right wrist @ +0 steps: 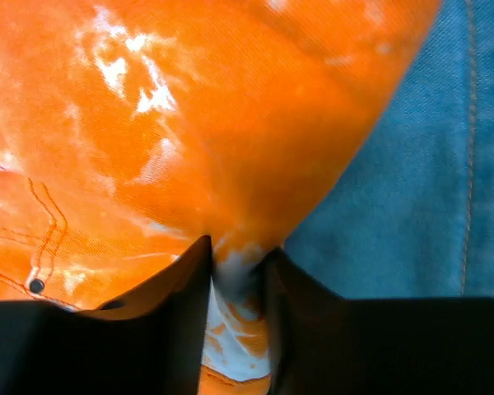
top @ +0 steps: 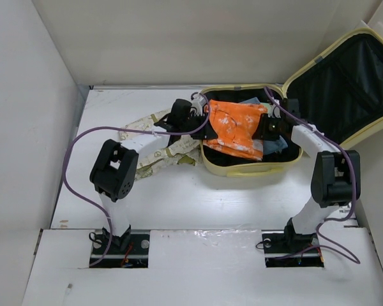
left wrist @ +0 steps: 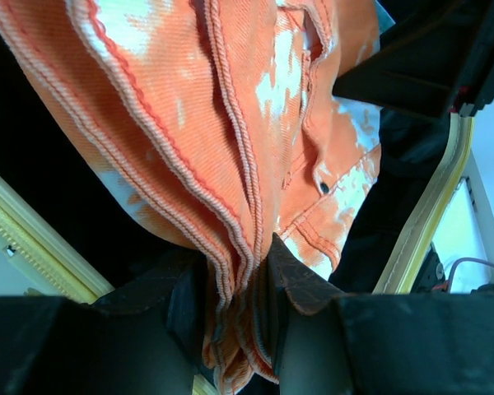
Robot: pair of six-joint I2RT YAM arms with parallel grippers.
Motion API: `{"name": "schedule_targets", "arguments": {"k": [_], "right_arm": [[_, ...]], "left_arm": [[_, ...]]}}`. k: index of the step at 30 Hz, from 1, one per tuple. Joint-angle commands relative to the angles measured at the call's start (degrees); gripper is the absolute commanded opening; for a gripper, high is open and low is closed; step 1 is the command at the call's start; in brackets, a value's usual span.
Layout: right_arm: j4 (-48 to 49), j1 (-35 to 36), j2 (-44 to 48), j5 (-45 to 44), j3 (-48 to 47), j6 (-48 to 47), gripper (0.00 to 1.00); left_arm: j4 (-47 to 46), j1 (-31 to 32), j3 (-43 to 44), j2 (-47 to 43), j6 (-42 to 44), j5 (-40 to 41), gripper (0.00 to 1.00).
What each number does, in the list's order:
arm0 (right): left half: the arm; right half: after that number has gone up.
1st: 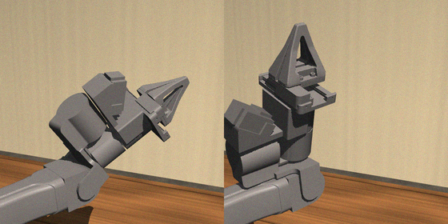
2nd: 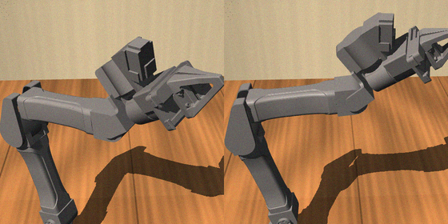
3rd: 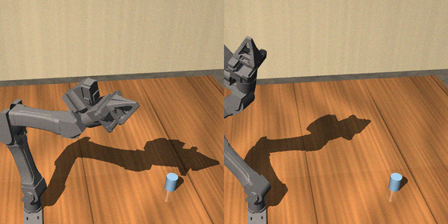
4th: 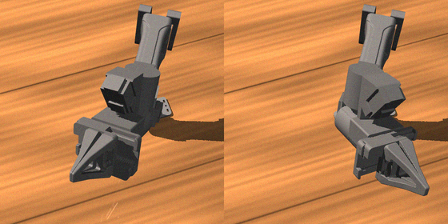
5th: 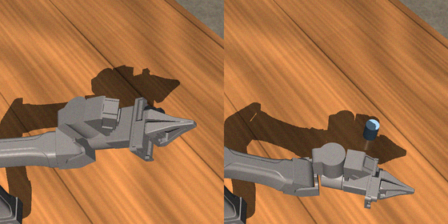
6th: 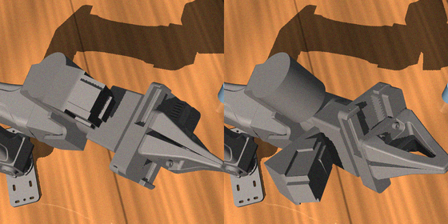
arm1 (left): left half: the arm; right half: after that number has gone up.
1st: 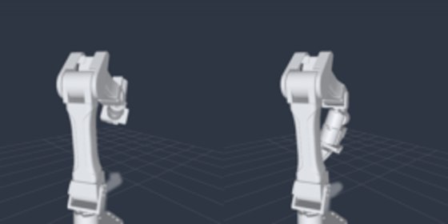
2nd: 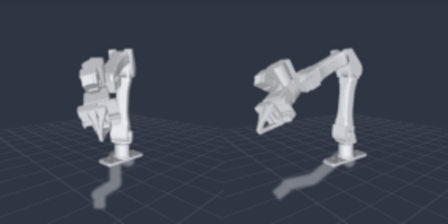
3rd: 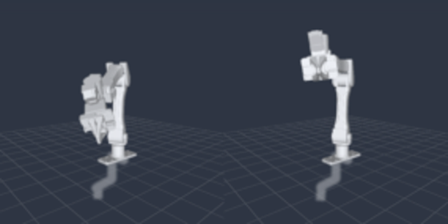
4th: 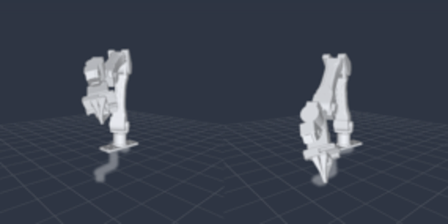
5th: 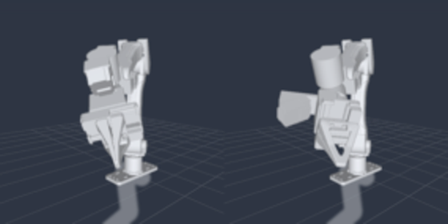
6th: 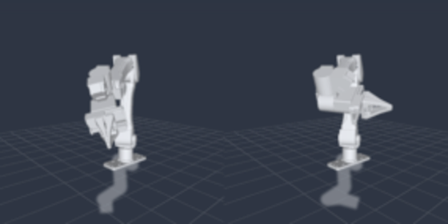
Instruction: Pack the luggage
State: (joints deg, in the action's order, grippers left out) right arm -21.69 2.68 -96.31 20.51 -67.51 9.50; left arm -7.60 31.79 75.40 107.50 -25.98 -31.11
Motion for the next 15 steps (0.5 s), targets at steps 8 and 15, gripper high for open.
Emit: {"name": "schedule_targets", "arguments": {"k": [8,15], "right_arm": [[-1.49,-0.13,1.47,1.48,-7.53,-4.83,0.0],[-19.25,-0.66,-3.61,-8.73,-21.78,-15.64,0.0]], "left_arm": [[16.45,1.26,9.23,-0.01,7.42,0.15,0.91],[33.33,0.64,22.24,-1.33,19.73,11.32,1.0]]}}
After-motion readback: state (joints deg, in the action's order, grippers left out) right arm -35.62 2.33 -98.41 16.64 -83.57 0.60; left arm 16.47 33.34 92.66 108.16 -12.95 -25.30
